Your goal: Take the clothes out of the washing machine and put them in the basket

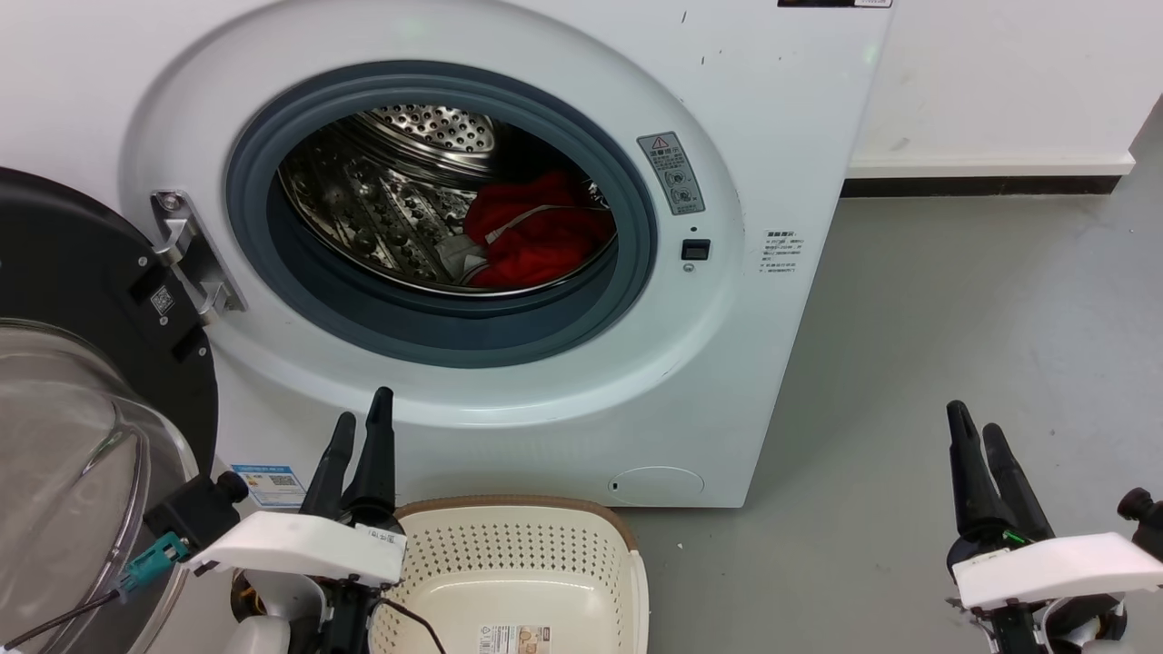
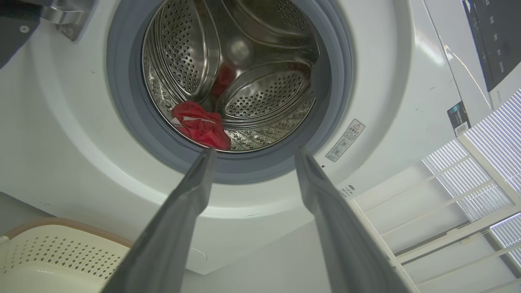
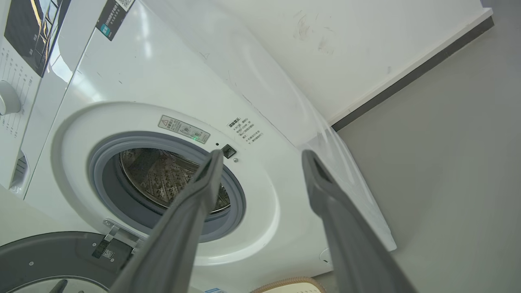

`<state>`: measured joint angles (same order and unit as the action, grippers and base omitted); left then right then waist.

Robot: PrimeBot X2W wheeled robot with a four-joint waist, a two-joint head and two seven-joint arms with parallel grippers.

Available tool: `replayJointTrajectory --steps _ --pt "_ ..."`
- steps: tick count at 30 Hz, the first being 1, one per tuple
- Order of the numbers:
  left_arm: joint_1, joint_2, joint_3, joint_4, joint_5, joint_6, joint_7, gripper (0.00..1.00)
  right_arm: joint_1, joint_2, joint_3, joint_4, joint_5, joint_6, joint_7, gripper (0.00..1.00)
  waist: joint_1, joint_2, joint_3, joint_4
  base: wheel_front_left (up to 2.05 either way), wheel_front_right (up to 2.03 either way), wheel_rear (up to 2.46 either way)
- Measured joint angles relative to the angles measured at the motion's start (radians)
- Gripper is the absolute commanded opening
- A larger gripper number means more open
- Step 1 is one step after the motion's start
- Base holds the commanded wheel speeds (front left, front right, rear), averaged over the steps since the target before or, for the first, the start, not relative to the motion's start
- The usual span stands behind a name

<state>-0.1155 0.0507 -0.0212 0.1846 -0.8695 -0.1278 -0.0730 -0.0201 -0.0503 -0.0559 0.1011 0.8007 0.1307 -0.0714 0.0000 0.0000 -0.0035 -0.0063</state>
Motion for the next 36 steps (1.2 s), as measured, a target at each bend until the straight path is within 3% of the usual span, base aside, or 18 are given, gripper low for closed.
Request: replayJointTrajectory --steps 15,36 --pt "-0.018 0.011 -0.016 0.022 0.234 0.0 -0.045 1.0 0.009 0.0 0.007 -0.013 -0.226 0.0 -0.008 1.0 0.0 0.0 -0.006 -0.001 0.0 0.0 0.0" --pt "-0.045 0.029 -0.055 0.062 0.482 0.035 -0.099 1.0 0.03 0.0 0.0 -0.042 -0.469 0.0 -0.016 1.0 0.0 0.0 -0.01 0.0 0.0 0.0 0.0"
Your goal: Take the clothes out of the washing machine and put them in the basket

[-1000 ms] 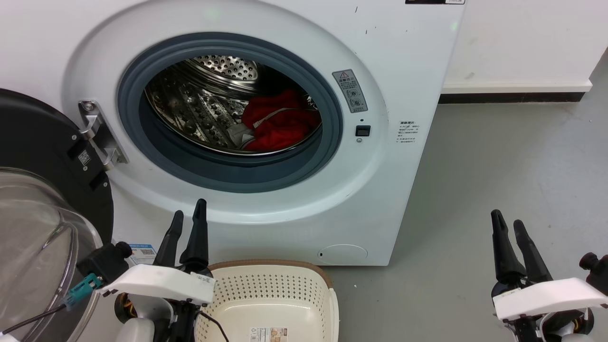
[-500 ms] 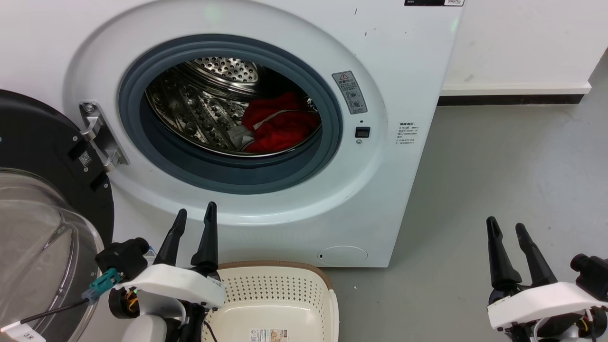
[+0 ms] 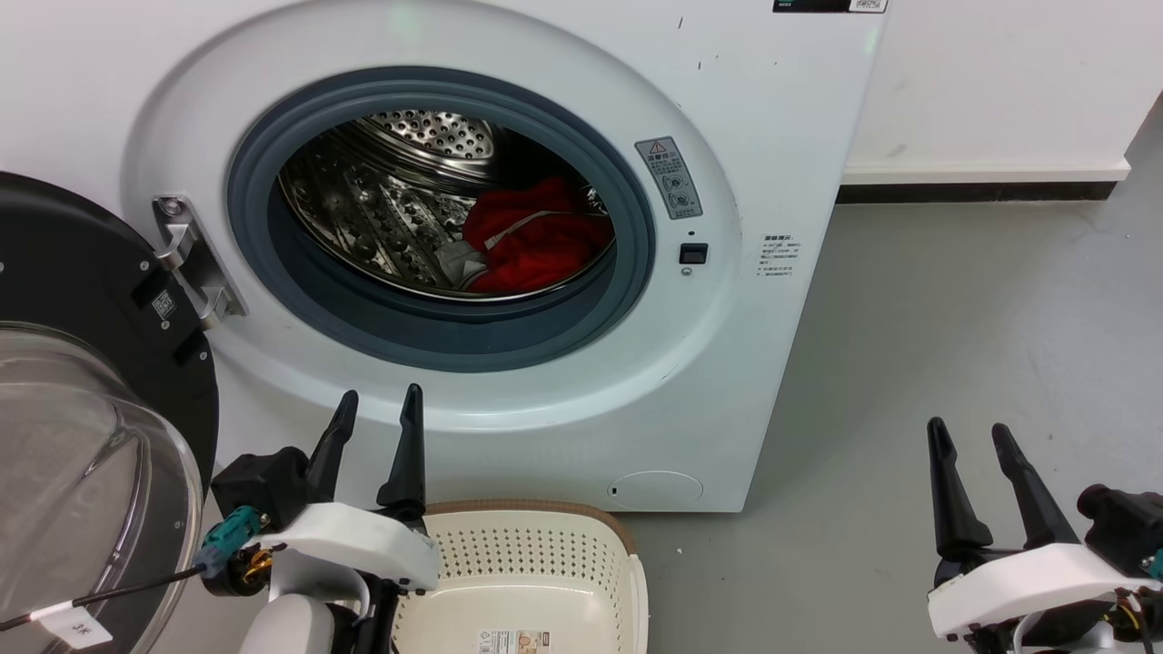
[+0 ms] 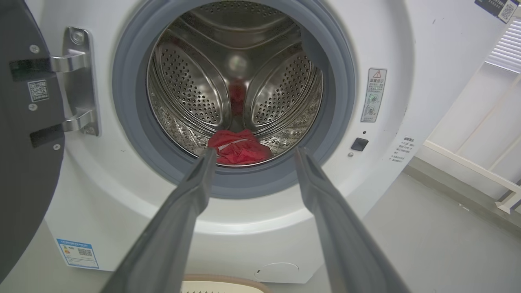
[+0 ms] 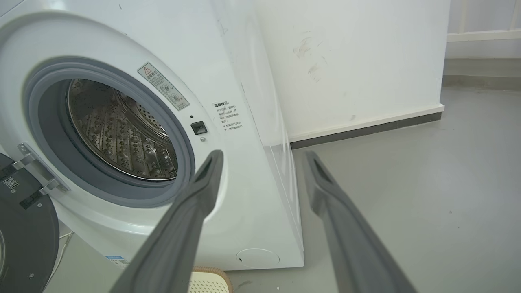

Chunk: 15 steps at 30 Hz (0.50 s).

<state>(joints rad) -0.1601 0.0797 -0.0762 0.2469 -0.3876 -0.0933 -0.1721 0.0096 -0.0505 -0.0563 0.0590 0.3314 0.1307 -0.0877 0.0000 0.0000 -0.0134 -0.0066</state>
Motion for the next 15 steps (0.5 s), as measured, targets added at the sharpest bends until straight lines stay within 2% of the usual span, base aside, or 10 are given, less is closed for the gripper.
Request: replayJointTrajectory --steps 15 --pt "-0.005 0.008 -0.016 0.015 0.134 0.033 -0.034 1.0 0.013 0.0 -0.002 -0.013 -0.14 0.0 -0.009 1.0 0.0 0.0 -0.003 0.004 0.0 0.0 0.0"
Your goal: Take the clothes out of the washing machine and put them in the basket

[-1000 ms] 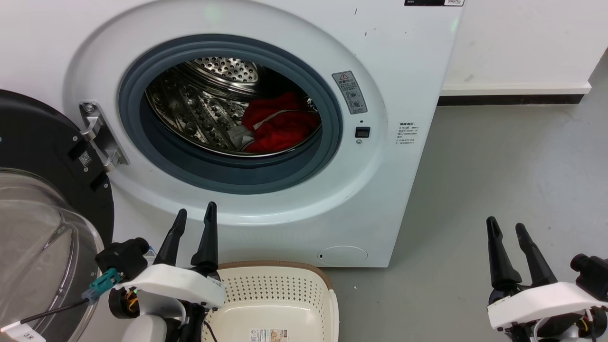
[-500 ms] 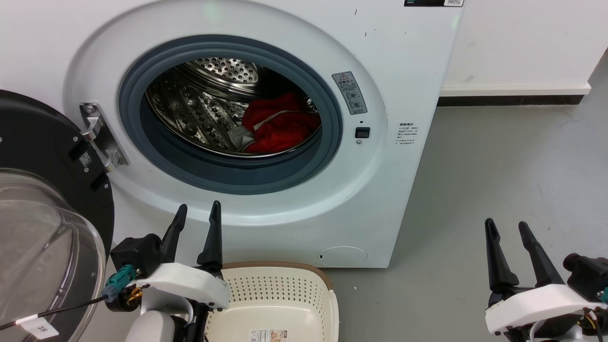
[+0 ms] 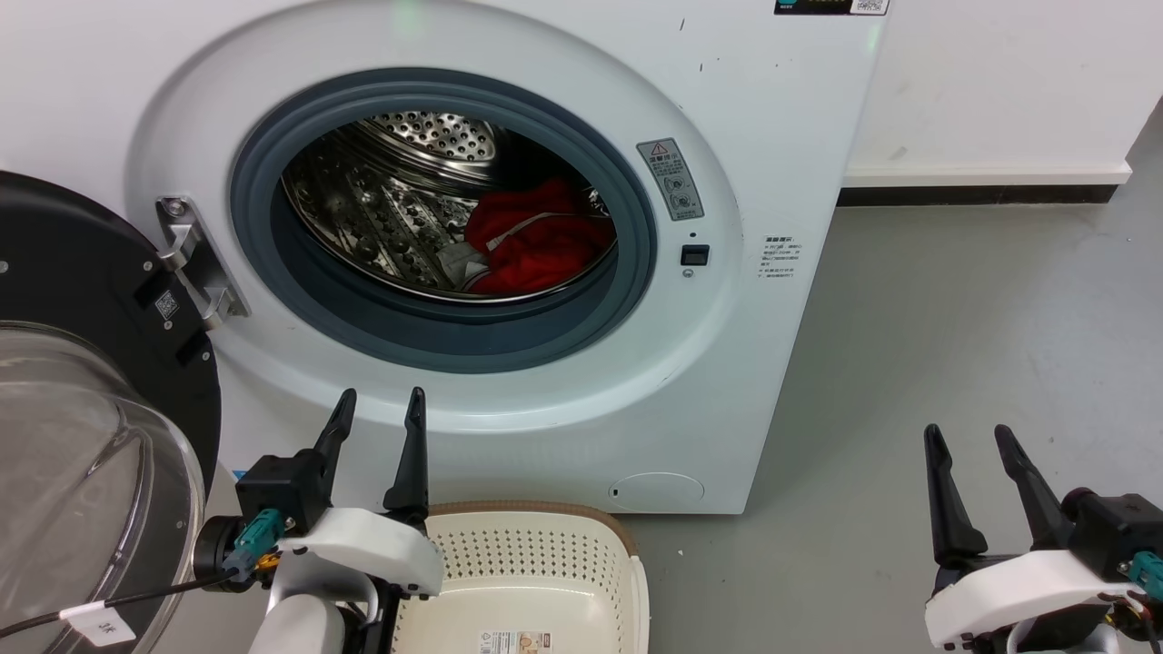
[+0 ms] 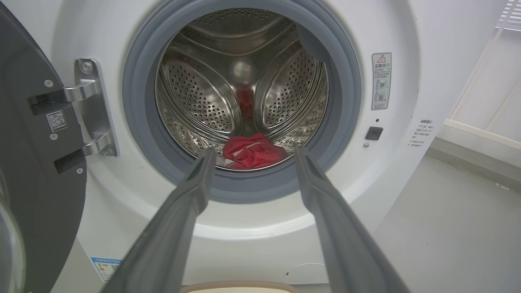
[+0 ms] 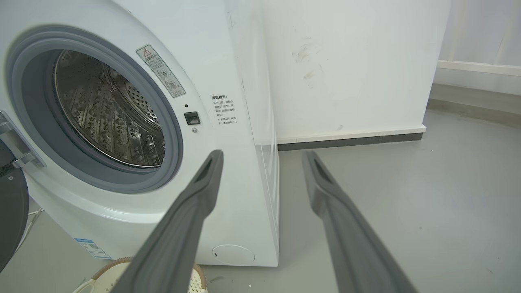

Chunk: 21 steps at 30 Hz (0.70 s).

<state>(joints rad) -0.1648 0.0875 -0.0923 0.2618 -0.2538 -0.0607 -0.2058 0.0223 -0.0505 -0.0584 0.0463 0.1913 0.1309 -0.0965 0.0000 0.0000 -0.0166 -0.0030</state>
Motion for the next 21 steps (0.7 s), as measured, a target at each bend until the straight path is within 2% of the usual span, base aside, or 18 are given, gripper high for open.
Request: replayJointTrajectory --steps 9,21 --pt "0.0 0.001 0.0 0.02 0.064 0.016 -0.019 1.0 0.005 0.0 -0.002 -0.007 -0.075 0.0 -0.001 1.0 0.0 0.0 -0.002 0.005 0.0 0.0 0.0" --pt "-0.002 0.001 0.0 0.056 0.13 0.017 -0.04 1.0 0.019 0.0 -0.007 -0.015 -0.16 0.0 -0.006 1.0 0.0 0.0 -0.002 0.008 0.0 0.0 0.0"
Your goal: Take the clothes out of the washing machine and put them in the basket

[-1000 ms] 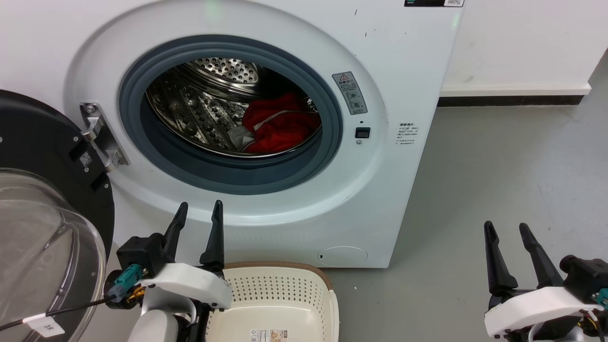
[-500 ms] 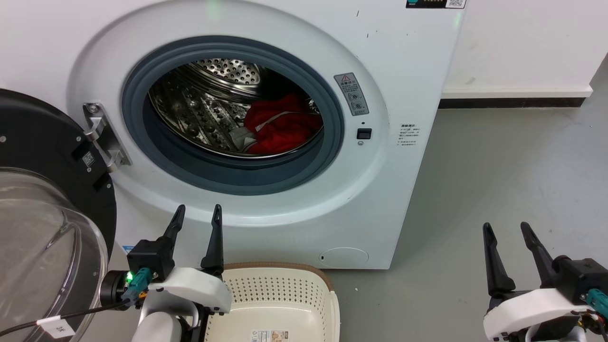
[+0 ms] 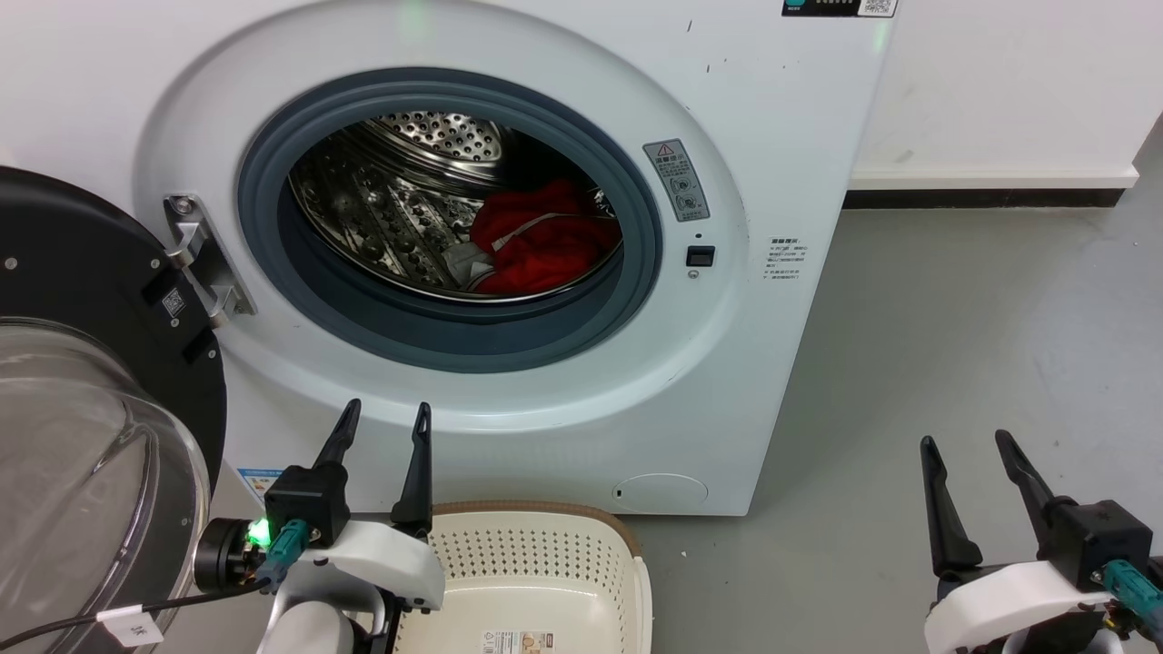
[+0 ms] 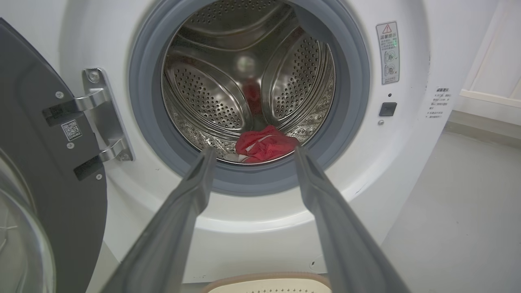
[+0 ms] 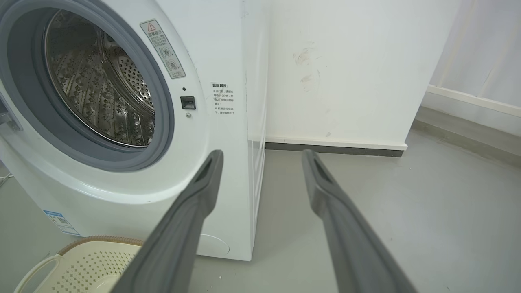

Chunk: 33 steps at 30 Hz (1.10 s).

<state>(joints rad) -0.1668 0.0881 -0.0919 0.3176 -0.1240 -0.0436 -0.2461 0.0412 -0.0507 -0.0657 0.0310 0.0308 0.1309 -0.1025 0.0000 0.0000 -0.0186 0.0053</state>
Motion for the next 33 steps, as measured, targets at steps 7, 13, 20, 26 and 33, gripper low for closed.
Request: replayJointTrajectory --steps 7,13,20,26,33 --pt "-0.008 -0.003 0.003 0.021 0.034 -0.002 -0.012 1.0 0.0 0.0 0.0 0.0 -0.037 0.0 -0.003 1.0 0.0 0.0 0.003 0.0 0.0 0.0 0.0" --pt "-0.009 -0.006 0.011 0.032 0.042 -0.002 -0.017 1.0 0.001 0.0 -0.001 0.004 -0.048 0.0 -0.004 1.0 0.0 0.0 0.002 0.0 0.0 0.0 0.0" --pt "-0.008 -0.008 0.025 0.034 0.042 -0.005 -0.017 1.0 0.001 0.0 -0.001 0.007 -0.039 0.0 -0.007 1.0 0.0 0.0 0.0 -0.001 0.0 0.0 0.0" --pt "-0.007 -0.005 0.035 0.04 0.046 -0.004 -0.017 1.0 0.0 0.0 0.008 0.011 -0.035 0.0 -0.007 1.0 0.0 0.0 0.001 -0.009 0.0 0.0 0.0" --pt "-0.021 -0.002 0.059 0.077 0.04 0.003 -0.017 1.0 -0.008 0.0 0.028 0.002 -0.043 0.0 0.0 1.0 0.0 0.0 0.015 -0.057 0.0 0.0 0.0"
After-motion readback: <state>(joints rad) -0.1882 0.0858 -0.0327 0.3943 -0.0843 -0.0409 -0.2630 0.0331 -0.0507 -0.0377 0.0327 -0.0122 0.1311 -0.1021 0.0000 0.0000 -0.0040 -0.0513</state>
